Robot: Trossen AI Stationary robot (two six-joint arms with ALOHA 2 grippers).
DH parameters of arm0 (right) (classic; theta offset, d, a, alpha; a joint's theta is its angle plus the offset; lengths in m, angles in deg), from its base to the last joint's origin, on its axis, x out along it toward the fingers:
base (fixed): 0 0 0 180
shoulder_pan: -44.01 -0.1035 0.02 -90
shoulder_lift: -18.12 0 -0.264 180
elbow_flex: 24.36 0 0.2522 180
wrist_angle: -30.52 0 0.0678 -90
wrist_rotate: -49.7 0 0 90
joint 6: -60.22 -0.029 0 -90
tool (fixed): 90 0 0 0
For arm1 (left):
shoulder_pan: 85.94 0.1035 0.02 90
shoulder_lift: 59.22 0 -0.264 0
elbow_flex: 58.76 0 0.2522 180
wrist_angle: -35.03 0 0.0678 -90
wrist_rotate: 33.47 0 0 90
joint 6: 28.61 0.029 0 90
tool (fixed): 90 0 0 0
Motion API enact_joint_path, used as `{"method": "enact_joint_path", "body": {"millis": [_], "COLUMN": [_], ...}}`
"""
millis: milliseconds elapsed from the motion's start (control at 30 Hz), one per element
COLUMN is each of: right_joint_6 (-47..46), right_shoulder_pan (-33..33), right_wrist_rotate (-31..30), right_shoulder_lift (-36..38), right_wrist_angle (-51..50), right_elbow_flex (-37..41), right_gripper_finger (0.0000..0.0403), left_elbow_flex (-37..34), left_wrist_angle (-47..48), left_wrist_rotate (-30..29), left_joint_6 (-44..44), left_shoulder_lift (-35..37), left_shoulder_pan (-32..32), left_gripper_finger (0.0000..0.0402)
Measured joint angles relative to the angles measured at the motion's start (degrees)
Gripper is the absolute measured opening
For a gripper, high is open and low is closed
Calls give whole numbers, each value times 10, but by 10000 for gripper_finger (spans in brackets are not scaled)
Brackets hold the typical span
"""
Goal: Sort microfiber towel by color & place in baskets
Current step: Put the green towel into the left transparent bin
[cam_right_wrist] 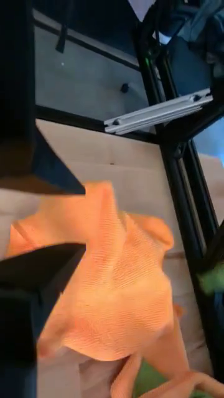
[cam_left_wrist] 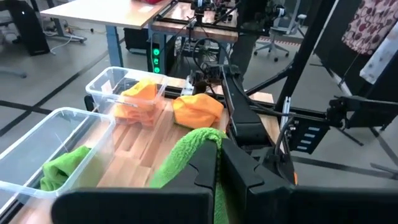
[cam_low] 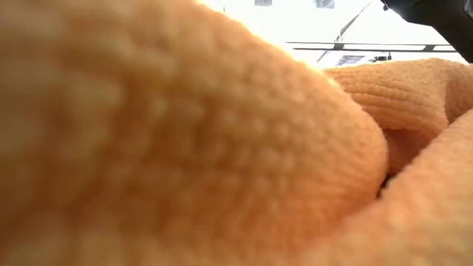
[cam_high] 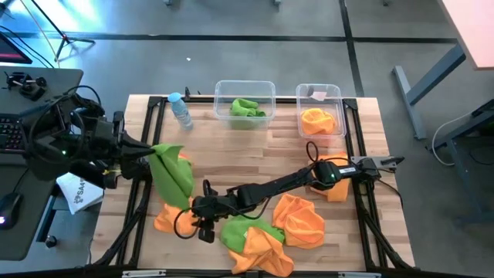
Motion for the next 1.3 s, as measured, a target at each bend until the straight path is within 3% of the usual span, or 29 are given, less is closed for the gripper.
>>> {"method": "enact_joint_path", "body": {"millis": [133, 267, 367, 467, 600, 833, 933, 1033, 1300], "right_joint_6": [-78, -51, -4, 33, 65, 65, 71, 57, -28], "right_shoulder_pan": [1, 5, -1, -19, -38, -45, -47, -49, -49], "right_wrist_rotate": [36, 43, -14, -90, -104, -145, -148, -148, -147], "right_shoulder_lift": [4, 33, 61, 73, 74, 91, 130, 206, 522], "right_wrist_angle": [-58, -143, -221, -285, -370, -442, -418, -343, -63], "right_elbow_flex": [0, 0, 0, 0, 1, 60, 138, 275, 693], "right_gripper_finger": [198, 204, 168, 102, 13, 12, 4, 4, 1], "left_elbow_flex": [0, 0, 0, 0, 0, 0, 0, 0, 0], "left_wrist_angle": [0, 0, 0, 0, 0, 0, 0, 0, -27], "left_wrist_rotate": [-1, -6, -19, -12, 6, 50, 63, 64, 55], "left_joint_6": [-13, -14, -14, -14, -14, -13, -13, -13, 30], "left_shoulder_lift": [-1, -6, -13, -21, -42, -72, -82, -88, -96], "left_shoulder_pan": [0, 1, 9, 29, 66, 125, 148, 167, 236], "left_gripper_finger": [0, 0, 0, 0, 0, 0, 0, 0, 0]}}
